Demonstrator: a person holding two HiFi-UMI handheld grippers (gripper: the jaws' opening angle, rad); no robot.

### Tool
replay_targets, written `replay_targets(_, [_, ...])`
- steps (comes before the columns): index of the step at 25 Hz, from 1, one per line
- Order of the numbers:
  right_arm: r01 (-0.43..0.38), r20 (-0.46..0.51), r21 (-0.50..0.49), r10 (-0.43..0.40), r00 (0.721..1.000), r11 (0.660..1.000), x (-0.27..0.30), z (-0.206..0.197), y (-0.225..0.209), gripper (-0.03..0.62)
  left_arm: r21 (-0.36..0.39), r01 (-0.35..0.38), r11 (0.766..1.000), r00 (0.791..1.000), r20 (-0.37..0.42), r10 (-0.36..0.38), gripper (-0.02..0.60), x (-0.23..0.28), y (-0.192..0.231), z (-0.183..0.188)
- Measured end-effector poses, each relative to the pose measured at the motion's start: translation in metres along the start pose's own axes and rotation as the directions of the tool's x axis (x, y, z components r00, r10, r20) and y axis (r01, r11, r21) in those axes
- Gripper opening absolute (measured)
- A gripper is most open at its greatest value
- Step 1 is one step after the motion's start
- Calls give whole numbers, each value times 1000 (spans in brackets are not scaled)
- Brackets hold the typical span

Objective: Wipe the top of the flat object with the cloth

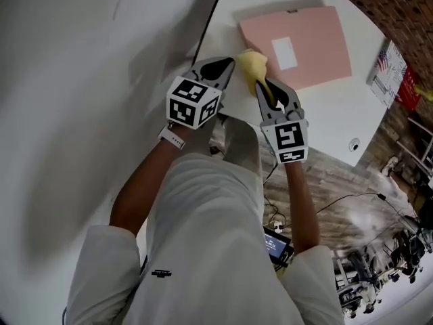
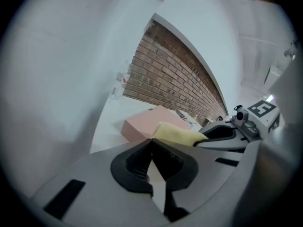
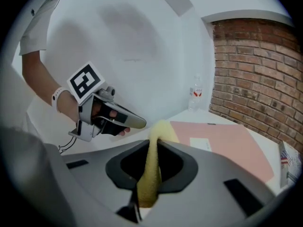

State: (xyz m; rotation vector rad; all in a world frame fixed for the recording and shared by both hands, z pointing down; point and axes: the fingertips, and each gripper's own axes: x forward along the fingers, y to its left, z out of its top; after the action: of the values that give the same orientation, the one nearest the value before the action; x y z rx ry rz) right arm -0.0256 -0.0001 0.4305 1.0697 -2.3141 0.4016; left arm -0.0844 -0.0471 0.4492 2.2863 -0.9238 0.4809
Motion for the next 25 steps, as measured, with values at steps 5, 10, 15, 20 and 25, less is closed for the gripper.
replay_targets(5, [-6, -28, -14, 6, 1000, 1000, -35, -21, 0, 48, 62, 34, 998, 999, -31, -32, 18, 21, -17, 7])
replay_targets(10, [-39, -57, -46, 37, 998, 998, -74, -51, -2, 48, 129, 72, 989, 996, -69, -64, 18, 47, -42, 13])
replay_targets(15, [-122, -75, -105, 114, 991, 987, -91, -82, 5, 48, 202, 141, 969, 986, -121, -119, 17, 71, -71, 12])
replay_targets(20, [-209, -112, -210, 189, 976, 955, -90, -108, 2, 48, 263, 181, 948, 970, -207, -128, 17, 104, -91, 3])
replay_targets(25, [-252, -155, -301, 213, 965, 920, -77, -126, -4, 48, 313, 180, 933, 958, -271, -94, 17, 126, -94, -9])
